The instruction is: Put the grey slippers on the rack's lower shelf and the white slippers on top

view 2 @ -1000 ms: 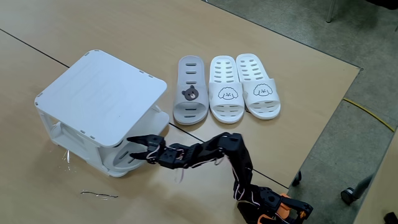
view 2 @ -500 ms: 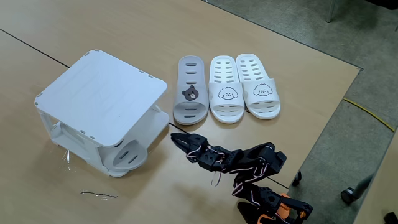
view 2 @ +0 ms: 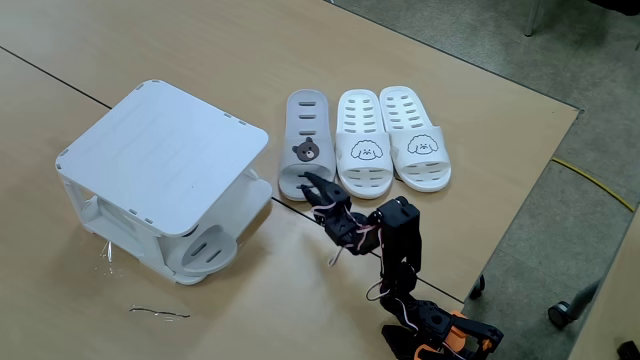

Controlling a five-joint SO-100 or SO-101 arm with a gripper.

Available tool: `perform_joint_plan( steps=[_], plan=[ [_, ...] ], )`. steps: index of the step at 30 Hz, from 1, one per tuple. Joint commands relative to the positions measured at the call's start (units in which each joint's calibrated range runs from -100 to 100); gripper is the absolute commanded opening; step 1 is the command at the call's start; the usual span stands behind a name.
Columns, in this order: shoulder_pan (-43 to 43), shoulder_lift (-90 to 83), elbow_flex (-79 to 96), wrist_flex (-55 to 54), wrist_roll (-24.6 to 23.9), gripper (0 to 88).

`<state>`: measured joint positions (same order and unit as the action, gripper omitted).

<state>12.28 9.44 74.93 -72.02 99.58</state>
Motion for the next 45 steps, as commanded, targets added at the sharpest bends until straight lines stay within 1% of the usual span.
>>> perform_joint_plan(
  steps=[1, 4, 7, 9, 14, 26, 29, 32, 35, 36, 38, 39, 40, 43, 45],
  plan=[
    [3.01, 6.42, -10.66, -1.15, 0.42, 14.7],
    [3.75, 11.80, -16.52, -1.15, 0.42, 14.8],
    [3.75, 15.84, -21.30, -1.15, 0.42, 22.7],
    [3.75, 17.94, -24.46, -0.98, 0.42, 25.3],
    [3.92, 24.42, -34.20, -0.98, 0.42, 25.5],
    [7.86, 38.05, -56.12, 0.14, 0.42, 25.5],
    [8.11, 40.24, -62.26, 5.41, 0.42, 25.5],
    [8.11, 42.60, -68.75, 8.34, 0.42, 25.4],
    [8.27, 44.20, -73.17, 11.53, 0.42, 23.8],
    [8.69, 44.20, -73.71, 12.05, 0.42, 19.8],
    [9.10, 44.20, -73.62, 13.17, 0.42, 5.1],
    [9.59, 43.78, -73.17, 13.35, 0.42, 0.0],
    [10.08, 43.52, -72.81, 13.35, 0.42, 1.3],
    [10.49, 38.22, -70.02, 14.04, 0.42, 0.7],
    [10.66, 32.25, -68.21, 18.01, 0.42, 0.7]
  ],
)
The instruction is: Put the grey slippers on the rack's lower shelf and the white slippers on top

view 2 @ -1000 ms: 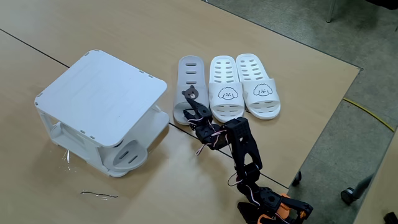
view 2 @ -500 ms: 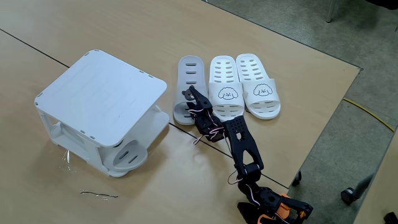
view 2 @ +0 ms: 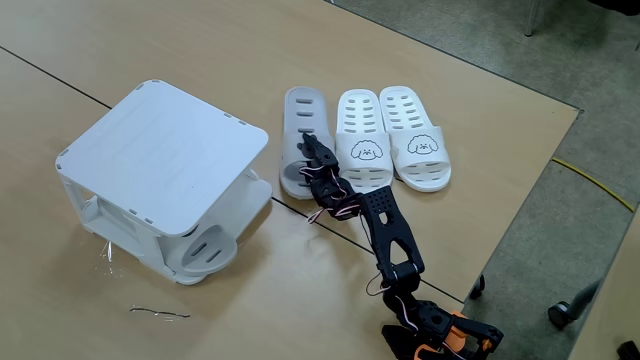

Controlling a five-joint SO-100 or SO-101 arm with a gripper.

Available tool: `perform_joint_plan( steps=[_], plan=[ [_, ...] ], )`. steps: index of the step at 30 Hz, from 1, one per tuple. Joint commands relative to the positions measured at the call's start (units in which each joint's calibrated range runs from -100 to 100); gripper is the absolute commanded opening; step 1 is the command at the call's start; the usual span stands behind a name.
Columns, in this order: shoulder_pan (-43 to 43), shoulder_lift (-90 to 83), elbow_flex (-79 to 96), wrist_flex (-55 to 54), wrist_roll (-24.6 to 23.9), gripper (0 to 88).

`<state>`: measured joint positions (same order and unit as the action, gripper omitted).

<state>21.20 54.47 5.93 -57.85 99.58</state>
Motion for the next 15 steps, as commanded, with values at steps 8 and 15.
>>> perform_joint_plan(
  steps=[8, 15],
  plan=[
    [2.81, -42.57, 17.30, 16.96, 0.42, 0.7],
    [2.16, -73.95, 52.30, 16.78, 0.42, 0.7]
  ],
)
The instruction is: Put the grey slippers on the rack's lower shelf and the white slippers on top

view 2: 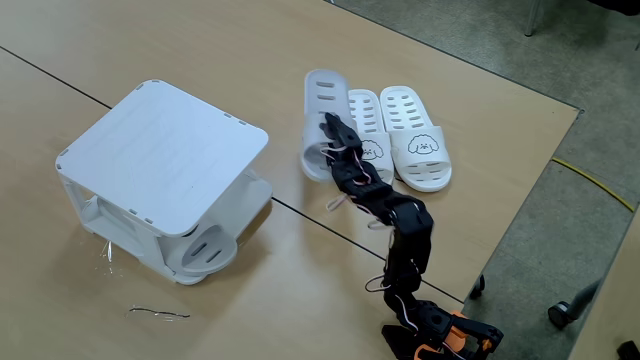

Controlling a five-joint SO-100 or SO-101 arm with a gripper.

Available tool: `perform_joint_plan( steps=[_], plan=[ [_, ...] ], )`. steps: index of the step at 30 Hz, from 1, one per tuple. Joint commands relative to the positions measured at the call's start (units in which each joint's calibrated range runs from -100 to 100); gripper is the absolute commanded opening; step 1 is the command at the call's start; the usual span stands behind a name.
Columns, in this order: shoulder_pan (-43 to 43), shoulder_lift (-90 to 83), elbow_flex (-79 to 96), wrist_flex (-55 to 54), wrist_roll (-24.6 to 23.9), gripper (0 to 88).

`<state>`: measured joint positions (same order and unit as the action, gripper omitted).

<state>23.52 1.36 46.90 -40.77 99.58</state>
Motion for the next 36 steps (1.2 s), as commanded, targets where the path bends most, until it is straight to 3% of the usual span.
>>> perform_joint_plan(
  steps=[1, 6, 12, 31, 36],
  plan=[
    [-0.17, -24.88, 15.39, -0.30, 0.42, 0.7],
    [-1.40, -41.54, 33.70, -0.30, 0.42, 0.7],
    [-11.10, -53.65, 51.75, -0.30, 0.42, 0.7],
    [-32.48, -54.58, 52.11, 7.21, 0.42, 0.7],
    [-32.40, -47.09, 46.97, 6.61, 0.42, 0.7]
  ],
)
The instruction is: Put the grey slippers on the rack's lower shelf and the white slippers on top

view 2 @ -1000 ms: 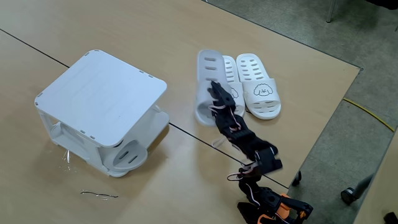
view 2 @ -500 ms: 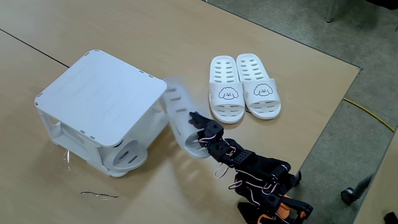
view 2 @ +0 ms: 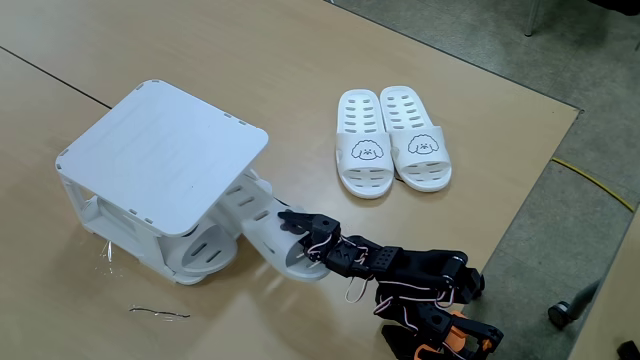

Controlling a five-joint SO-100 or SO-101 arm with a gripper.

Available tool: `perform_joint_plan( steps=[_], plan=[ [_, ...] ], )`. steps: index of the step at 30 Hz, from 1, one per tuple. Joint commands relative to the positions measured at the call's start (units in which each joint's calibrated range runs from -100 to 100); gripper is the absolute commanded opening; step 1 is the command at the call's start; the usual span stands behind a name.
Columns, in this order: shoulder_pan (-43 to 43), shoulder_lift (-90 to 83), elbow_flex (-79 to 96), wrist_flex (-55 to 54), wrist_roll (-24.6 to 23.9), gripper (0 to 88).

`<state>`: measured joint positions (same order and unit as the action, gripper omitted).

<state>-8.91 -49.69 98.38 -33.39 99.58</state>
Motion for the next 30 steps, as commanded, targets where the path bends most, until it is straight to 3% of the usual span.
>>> perform_joint_plan(
  steps=[1, 30],
  plan=[
    [-0.13, 6.49, -7.22, -0.78, 0.42, 0.7],
    [1.76, 77.50, -83.63, -0.86, 0.42, 0.7]
  ],
)
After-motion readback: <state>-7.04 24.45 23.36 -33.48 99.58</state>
